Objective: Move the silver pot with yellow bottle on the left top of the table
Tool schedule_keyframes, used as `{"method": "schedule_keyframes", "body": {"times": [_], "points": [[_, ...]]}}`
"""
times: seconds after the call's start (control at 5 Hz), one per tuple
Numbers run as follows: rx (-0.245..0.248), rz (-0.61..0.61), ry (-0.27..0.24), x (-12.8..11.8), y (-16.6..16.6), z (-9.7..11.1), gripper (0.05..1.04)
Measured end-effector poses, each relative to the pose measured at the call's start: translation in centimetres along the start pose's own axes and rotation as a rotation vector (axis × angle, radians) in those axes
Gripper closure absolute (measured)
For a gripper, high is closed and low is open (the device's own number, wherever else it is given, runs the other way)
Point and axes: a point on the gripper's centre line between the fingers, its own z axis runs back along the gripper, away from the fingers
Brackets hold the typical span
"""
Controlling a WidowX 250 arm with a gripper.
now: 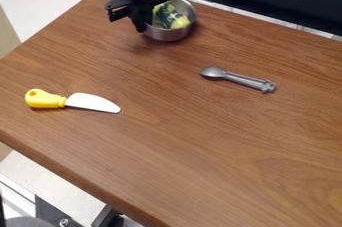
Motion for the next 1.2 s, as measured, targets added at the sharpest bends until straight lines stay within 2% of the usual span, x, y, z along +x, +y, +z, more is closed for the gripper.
{"method": "schedule_keyframes", "body": {"times": [0.2,0.4,0.6,0.8,1.0,1.2], "points": [[0.027,-0.043,0.030,-0.4,0.5,0.0,0.853],[0.052,-0.054,0.027,-0.3,0.8,0.0,0.593],[0.086,-0.070,-0.001,-0.3,1.0,0.0,0.290],[0.107,-0.062,0.021,-0.6,1.4,0.3,0.089],[0.107,-0.057,0.052,-0.5,1.1,2.6,0.085],[0.098,-0.103,0.011,-0.4,1.2,4.7,0.085]]}}
